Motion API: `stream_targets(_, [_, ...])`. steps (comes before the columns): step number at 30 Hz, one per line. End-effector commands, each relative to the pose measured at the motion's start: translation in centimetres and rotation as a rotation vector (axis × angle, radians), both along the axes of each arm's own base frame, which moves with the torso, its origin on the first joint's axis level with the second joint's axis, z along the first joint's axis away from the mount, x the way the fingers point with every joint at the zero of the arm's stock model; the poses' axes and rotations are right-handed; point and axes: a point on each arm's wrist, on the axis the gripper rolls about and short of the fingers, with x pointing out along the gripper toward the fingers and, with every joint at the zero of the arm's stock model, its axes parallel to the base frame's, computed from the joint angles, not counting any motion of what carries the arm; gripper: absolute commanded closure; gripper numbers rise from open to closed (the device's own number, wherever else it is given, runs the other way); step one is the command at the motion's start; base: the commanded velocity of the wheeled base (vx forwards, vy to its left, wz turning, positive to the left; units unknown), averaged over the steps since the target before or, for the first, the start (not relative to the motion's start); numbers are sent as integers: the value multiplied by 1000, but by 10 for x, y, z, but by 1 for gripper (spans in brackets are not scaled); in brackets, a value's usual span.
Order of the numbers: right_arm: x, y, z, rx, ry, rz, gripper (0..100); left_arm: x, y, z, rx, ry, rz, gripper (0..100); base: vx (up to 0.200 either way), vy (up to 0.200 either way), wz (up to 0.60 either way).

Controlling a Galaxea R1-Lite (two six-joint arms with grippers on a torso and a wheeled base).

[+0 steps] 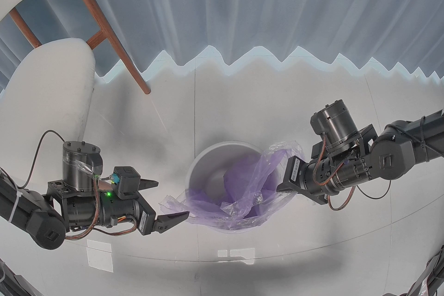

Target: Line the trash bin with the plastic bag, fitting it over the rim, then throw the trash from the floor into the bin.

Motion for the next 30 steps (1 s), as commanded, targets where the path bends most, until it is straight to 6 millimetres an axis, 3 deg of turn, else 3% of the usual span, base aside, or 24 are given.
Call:
stream_targets(1, [1, 0, 0, 0, -1, -2, 100, 5, -3, -12, 14, 29, -34, 0, 0, 0, 0])
stream_targets(7, [2, 1, -2, 0, 1, -1, 100, 11, -2, -22, 39, 47, -54, 0, 0, 0, 0])
stream_targets(17, [1, 0, 0, 8, 0, 4, 100, 38, -7, -24, 35, 28, -23, 0, 0, 0, 0])
stream_targets(30, [0, 2, 1, 14, -1, 16, 100, 53, -17, -29, 39, 23, -35, 0, 0, 0, 0])
